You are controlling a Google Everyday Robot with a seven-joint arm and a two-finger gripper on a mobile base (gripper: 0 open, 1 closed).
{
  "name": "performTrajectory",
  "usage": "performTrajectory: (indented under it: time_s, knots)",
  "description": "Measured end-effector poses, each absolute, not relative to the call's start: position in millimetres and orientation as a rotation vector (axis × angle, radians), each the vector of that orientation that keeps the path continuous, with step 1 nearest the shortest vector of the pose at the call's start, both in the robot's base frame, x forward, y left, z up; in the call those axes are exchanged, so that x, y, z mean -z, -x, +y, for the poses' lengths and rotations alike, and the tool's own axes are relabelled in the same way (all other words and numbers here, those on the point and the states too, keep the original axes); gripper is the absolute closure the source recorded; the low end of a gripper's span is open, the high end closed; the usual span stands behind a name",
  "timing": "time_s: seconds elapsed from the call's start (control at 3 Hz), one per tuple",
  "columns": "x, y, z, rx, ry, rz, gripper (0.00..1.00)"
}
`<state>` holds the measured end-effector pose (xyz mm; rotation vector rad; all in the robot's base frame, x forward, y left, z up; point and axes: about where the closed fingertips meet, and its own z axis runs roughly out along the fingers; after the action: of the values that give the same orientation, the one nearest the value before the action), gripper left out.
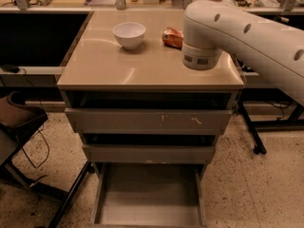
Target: Pick 7up can from bottom drawer and place on counter
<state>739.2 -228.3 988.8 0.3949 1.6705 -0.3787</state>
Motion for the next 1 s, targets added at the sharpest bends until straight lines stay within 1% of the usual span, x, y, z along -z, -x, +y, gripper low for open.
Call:
performTrajectory:
  time_s: [0.33,1.0]
  knots:
    - [-941,-750,-221,0.377,-0.403,1.824,1.00]
    - [-888,-758,-214,0.364,-0.403,1.986,1.00]
